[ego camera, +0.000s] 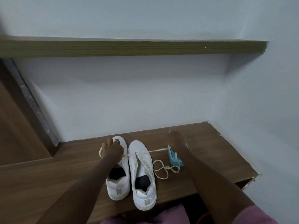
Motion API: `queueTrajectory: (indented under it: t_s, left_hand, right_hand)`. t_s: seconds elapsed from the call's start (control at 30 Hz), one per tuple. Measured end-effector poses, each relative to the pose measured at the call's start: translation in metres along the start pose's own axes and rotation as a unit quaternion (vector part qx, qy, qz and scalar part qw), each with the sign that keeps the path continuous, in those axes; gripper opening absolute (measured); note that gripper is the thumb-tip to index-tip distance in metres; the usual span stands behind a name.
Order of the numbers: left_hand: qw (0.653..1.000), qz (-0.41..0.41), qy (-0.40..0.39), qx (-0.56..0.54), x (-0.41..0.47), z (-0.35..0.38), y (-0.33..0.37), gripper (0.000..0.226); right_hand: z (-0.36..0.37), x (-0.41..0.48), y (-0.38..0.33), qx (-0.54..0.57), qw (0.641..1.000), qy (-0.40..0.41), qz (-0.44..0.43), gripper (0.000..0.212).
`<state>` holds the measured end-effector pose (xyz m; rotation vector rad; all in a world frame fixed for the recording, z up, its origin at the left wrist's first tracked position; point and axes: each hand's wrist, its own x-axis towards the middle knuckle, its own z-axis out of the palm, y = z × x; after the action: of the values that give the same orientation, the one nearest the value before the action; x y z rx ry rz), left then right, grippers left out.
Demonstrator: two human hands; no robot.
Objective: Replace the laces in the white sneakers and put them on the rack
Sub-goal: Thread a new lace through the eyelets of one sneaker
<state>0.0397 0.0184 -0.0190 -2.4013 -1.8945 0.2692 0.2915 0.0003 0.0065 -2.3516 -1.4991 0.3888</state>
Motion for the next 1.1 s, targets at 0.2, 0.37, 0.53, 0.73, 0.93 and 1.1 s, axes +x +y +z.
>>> queueTrajectory:
  t_s: [0.2, 0.37, 0.53, 0.73, 0.93, 1.1]
  left_hand:
    - [0.996, -0.031, 0.034, -0.077, -0.003, -0.009, 0.0, 0.026]
    - [0.978, -0.138, 0.023, -0.153, -0.008, -0.015, 0.006, 0.032]
    - [0.947, -0.235, 0.038, -0.216, -0.014, -0.022, -0.011, 0.036]
    - [0.886, -0.364, 0.11, -0.265, -0.03, -0.047, -0.056, 0.038]
    - [0.82, -0.467, 0.167, -0.284, -0.02, -0.033, -0.101, 0.042]
    - [0.861, -0.41, 0.116, -0.278, -0.019, -0.022, -0.074, 0.039]
  right_hand:
    - [0.05, -0.032, -0.035, 0.018, 0.987, -0.099, -0.123, 0.023]
    - [0.083, -0.056, -0.052, 0.006, 0.992, -0.086, -0.091, 0.034]
    - [0.098, -0.065, -0.058, -0.026, 0.996, -0.037, -0.079, 0.025]
    - [0.105, -0.07, -0.057, -0.011, 0.998, -0.015, -0.055, 0.027]
    - [0.113, -0.072, -0.052, 0.035, 0.999, -0.01, -0.019, 0.035]
    - [0.112, -0.071, -0.048, 0.076, 0.995, -0.008, 0.063, 0.047]
